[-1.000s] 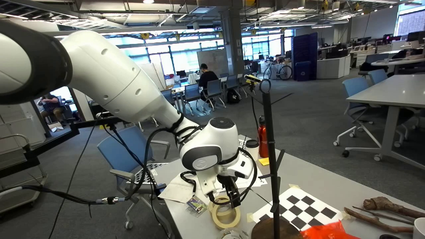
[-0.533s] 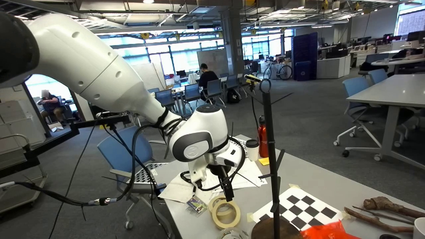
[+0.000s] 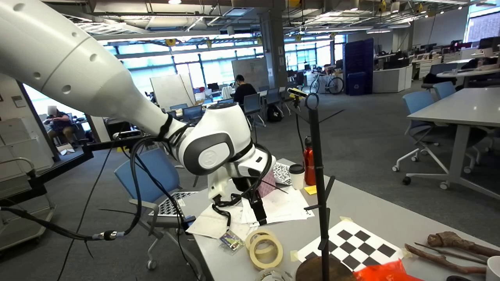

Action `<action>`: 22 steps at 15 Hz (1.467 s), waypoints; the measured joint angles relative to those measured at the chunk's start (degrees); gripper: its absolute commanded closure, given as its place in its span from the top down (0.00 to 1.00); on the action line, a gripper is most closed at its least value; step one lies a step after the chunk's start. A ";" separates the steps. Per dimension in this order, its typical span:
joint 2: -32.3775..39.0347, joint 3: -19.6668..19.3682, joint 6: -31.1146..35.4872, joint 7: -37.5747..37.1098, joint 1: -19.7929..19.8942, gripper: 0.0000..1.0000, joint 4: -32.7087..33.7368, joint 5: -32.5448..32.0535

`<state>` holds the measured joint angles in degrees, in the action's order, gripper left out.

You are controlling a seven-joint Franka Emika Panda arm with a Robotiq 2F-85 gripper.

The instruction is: Take the masking tape on the object and put it on the table

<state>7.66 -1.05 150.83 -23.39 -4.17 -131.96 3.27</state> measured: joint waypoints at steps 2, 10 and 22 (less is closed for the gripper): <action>-3.20 0.02 -0.40 -1.06 0.00 1.00 -1.49 -1.31; -14.76 1.28 -1.61 -1.61 0.28 1.00 -6.51 -1.79; -21.30 3.31 -2.94 -2.48 1.42 1.00 -10.69 -1.79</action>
<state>-13.65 2.26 147.89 -25.87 -2.74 -142.65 1.48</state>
